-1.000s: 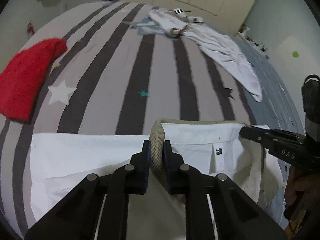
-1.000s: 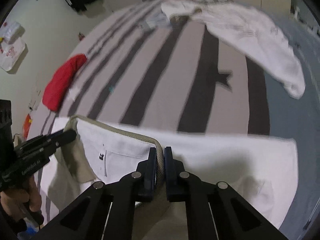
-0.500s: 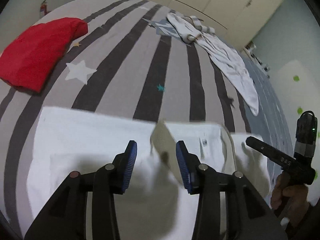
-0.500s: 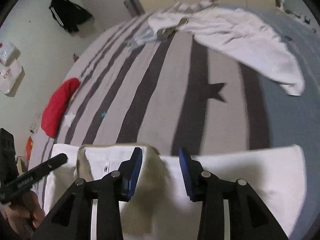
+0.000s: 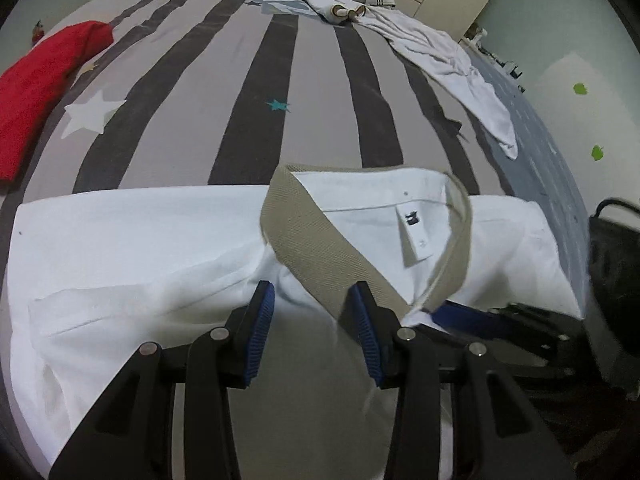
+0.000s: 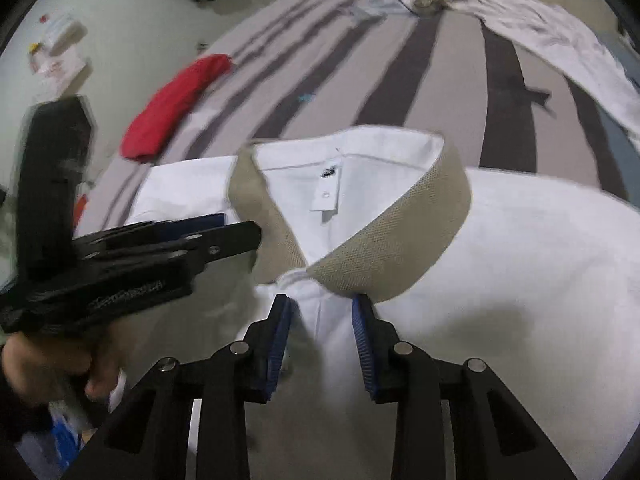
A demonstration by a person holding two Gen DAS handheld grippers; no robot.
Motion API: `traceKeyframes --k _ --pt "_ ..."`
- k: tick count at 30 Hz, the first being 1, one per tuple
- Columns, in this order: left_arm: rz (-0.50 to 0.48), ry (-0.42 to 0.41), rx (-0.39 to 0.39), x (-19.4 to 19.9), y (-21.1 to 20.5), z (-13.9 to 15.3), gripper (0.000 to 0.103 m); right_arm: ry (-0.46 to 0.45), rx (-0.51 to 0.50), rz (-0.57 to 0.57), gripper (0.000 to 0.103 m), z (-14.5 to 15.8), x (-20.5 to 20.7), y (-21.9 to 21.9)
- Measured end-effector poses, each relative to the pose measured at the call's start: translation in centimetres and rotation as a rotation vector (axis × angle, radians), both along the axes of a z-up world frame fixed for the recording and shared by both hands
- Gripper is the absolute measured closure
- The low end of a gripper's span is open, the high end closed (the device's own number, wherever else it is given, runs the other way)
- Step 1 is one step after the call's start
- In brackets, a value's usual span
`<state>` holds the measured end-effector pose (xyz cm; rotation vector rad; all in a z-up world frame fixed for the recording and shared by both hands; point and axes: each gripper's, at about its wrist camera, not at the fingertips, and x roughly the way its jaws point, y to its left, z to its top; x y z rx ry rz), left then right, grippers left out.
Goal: Fold clothes
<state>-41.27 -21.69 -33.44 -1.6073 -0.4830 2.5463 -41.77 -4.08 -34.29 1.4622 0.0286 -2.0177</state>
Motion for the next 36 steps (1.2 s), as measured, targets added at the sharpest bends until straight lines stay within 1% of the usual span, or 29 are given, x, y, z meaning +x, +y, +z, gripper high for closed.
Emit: traceKeyframes --k 2,3,5,6,9,11,13,14,15,17,20,22,23,25,26,29,31,32,33,34,36 --pt "0.027 0.016 0.031 0.8 -0.8 1.0 0.066 0.002 -0.009 -0.024 0.074 -0.3 0.2 -0.2" --pt "0.037 0.03 0.033 1.4 -1.2 1.6 0.066 -0.001 -0.014 -0.026 0.074 0.0 0.4 0.0" --pt "0.058 0.057 0.031 3.1 -2.1 3.0 0.066 -0.016 -0.041 -0.028 0.074 1.0 0.8 1.0" --pt "0.07 0.059 0.015 4.1 -2.6 3.5 0.066 -0.005 -0.045 -0.036 0.074 1.7 1.1 2.1" --pt "0.116 0.062 -0.043 7.4 -4.0 4.8 0.066 0.04 -0.028 -0.076 0.074 3.8 1.9 5.8" --pt "0.172 0.049 -0.097 10.0 -5.4 5.4 0.066 0.075 0.029 -0.129 0.073 5.2 2.6 9.2" --pt "0.225 0.031 -0.12 12.0 -6.7 5.4 0.065 0.095 0.084 -0.189 0.073 5.9 3.1 13.0" --pt "0.262 0.004 -0.125 13.2 -7.7 5.1 0.064 0.096 0.105 -0.222 0.07 6.1 3.3 15.0" --pt "0.288 -0.021 -0.114 14.0 -8.4 4.8 0.064 0.078 0.107 -0.264 0.069 6.1 3.3 17.0" --pt "0.327 -0.059 -0.083 15.2 -9.6 4.1 0.064 0.046 0.092 -0.285 0.069 5.7 3.1 18.8" --pt "0.341 -0.067 -0.044 15.4 -10.2 3.6 0.062 0.005 0.068 -0.299 0.068 4.9 2.7 20.7" --pt "0.349 -0.071 -0.018 15.5 -10.5 3.3 0.057 -0.013 0.051 -0.29 0.066 4.5 2.6 21.1" --pt "0.353 -0.073 -0.005 15.5 -10.7 3.1 0.057 -0.033 0.042 -0.281 0.066 4.2 2.5 20.9" --pt "0.327 -0.076 0.029 14.8 -10.7 2.8 0.057 -0.068 0.023 -0.249 0.066 3.7 2.7 20.2" --pt "0.297 -0.093 0.033 14.5 -10.4 2.6 0.057 -0.081 0.01 -0.222 0.064 3.6 2.9 19.7" --pt "0.215 -0.139 0.053 14.1 -9.7 1.8 0.057 -0.107 -0.009 -0.147 0.063 3.1 3.3 18.8" --pt "0.178 -0.138 0.072 14.2 -9.4 1.8 0.057 -0.132 -0.019 -0.098 0.063 2.5 3.6 18.5" --pt "0.151 -0.13 0.066 14.3 -9.2 2.1 0.057 -0.148 -0.025 -0.082 0.063 2.2 3.6 18.7" --pt "0.123 -0.121 0.06 14.5 -8.9 2.3 0.06 -0.163 -0.033 -0.07 0.063 1.9 3.7 19.0" --pt "0.119 -0.117 0.064 14.6 -9.0 2.5 0.064 -0.177 -0.04 -0.058 0.063 1.6 3.7 19.2" --pt "0.114 -0.11 0.075 14.9 -9.1 2.7 0.064 -0.207 -0.067 -0.053 0.067 1.0 3.3 20.2"
